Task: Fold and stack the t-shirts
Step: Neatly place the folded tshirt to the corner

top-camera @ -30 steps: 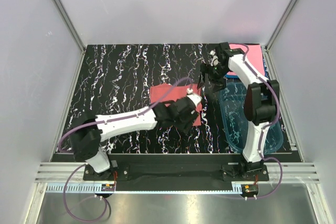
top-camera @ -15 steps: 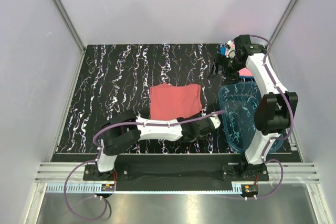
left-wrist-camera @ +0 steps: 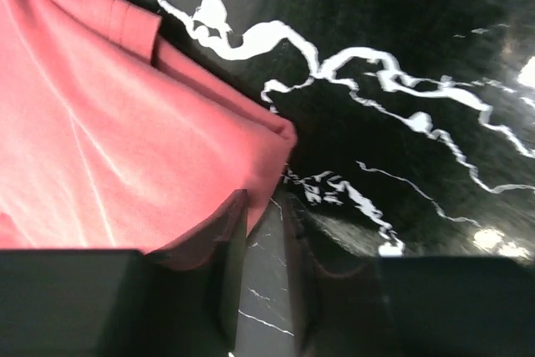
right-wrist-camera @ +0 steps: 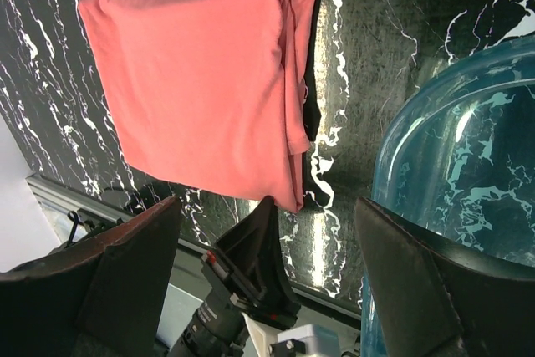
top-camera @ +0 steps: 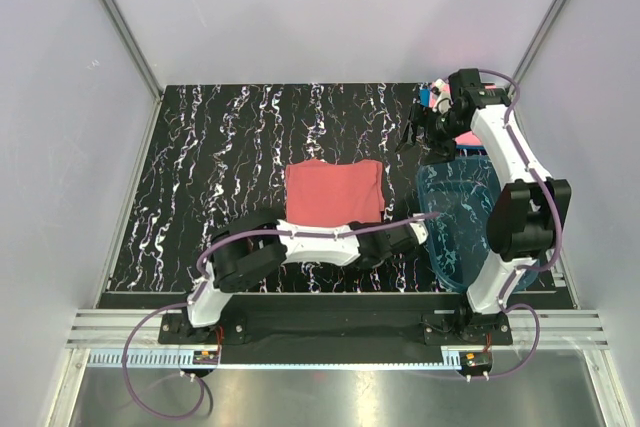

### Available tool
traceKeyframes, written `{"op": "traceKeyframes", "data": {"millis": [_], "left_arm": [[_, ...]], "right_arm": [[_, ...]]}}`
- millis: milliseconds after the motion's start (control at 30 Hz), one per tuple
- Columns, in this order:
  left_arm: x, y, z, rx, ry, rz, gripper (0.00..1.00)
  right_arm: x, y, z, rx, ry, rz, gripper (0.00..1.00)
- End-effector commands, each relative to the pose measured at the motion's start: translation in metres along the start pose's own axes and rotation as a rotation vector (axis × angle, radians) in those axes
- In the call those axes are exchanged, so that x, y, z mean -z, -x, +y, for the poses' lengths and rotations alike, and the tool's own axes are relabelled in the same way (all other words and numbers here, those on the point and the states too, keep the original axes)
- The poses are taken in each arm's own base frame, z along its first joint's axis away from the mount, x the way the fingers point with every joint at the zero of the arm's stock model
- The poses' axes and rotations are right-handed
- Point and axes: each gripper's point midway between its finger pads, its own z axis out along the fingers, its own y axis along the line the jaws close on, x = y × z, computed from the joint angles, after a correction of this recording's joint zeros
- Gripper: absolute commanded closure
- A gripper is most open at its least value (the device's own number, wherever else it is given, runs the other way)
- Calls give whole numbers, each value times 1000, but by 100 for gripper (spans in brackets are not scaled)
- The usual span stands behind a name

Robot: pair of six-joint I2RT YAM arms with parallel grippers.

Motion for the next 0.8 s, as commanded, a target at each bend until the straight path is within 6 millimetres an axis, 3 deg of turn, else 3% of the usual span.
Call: {"op": "traceKeyframes", "data": {"millis": [0,67,167,367,500,633,767], "left_arm": [[-4,11,13,57,-16,-29,90],[0,15,21,77,-19,-45,100],[3,17,38,128,-20,-55,100],[30,27,92,299,-22,-128,100],[41,35,108,333,-44,-158,100],[44,38,119,348,-55,-171,100],[44,39,126,355,-53,-169,100]], "right_arm": [[3,13,9,25,32,-29,9],[0,14,10,19,42,-27,9],[-8,13,8,8,45,2,9],[-22,19,6,-6,53,47,9],[-40,23,8,-44,90,101,9],[-52,36,22,-91,170,104,7],[-72,32,37,-135,240,167,8]]}}
